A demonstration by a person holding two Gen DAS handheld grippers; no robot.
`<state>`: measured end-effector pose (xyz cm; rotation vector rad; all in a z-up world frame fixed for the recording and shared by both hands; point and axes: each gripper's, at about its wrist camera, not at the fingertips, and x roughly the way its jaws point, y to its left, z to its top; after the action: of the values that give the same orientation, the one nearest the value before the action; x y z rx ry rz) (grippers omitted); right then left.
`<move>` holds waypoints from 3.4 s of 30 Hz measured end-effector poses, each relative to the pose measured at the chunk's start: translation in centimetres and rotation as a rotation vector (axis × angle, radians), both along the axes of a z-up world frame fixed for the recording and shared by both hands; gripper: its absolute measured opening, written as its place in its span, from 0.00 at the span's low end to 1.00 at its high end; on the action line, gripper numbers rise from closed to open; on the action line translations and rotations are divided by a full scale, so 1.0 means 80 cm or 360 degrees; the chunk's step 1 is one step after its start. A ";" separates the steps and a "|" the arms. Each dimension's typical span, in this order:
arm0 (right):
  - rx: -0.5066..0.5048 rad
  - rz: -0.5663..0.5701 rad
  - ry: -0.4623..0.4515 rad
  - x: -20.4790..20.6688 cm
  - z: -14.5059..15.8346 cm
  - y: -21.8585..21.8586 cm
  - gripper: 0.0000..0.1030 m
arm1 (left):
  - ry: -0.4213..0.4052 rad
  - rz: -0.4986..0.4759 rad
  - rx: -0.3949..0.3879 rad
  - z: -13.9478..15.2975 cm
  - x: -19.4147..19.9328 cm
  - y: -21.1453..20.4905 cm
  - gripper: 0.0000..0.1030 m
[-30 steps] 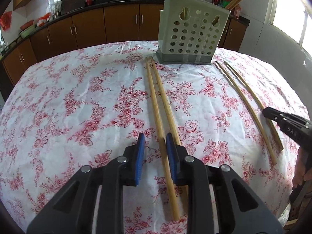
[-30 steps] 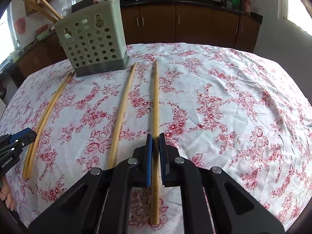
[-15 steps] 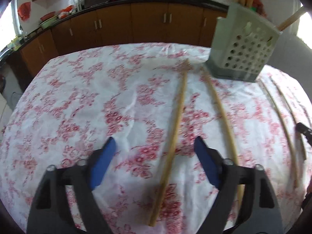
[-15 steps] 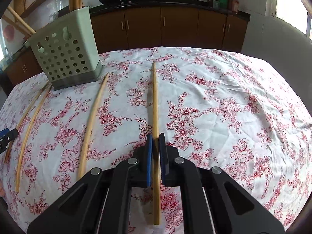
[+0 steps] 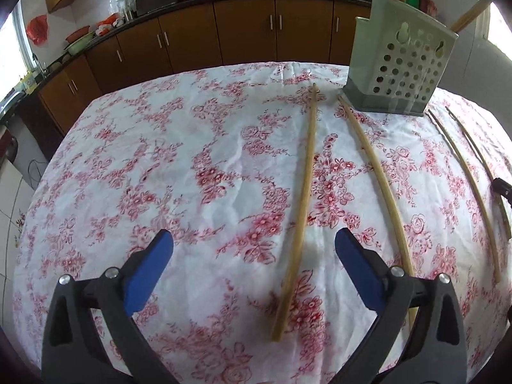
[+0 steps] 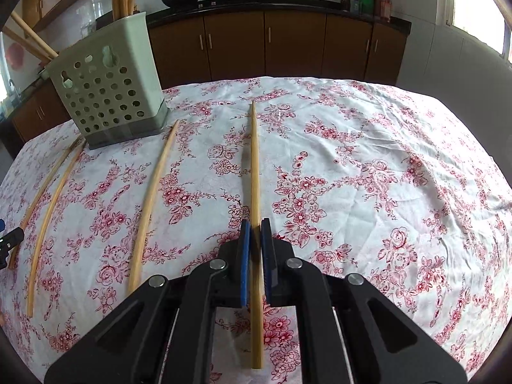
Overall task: Organize utensils
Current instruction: 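Reposition the open left tool over a chopstick and close it while the right tool holds its own, then raise both held chopsticks upright over the green holder, then lower both chopsticks into the holder and open both tools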
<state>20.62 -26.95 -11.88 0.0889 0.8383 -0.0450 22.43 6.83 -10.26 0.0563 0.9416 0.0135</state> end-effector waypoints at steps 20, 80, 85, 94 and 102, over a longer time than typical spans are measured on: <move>-0.0002 -0.0002 0.0000 -0.002 0.000 -0.002 0.08 | 0.0015 -0.0297 -0.0290 0.003 0.003 -0.032 0.96; 0.0099 0.0029 -0.0636 -0.045 0.155 -0.008 0.07 | -0.0562 -0.0212 -0.0256 0.184 -0.018 -0.023 0.08; 0.0241 0.0129 -0.0748 -0.054 0.210 -0.004 0.07 | -0.0612 -0.0313 -0.0328 0.224 -0.030 -0.030 0.08; 0.0332 0.0314 -0.0977 -0.049 0.307 0.032 0.07 | -0.0835 -0.0442 -0.0405 0.313 -0.035 -0.074 0.08; 0.0267 0.0311 -0.0815 0.013 0.301 0.056 0.07 | -0.0920 -0.0355 -0.0478 0.340 0.018 -0.096 0.08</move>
<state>21.64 -22.45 12.20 0.1676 0.3340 0.2248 23.87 -0.84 16.96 -0.1166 0.3480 -0.3037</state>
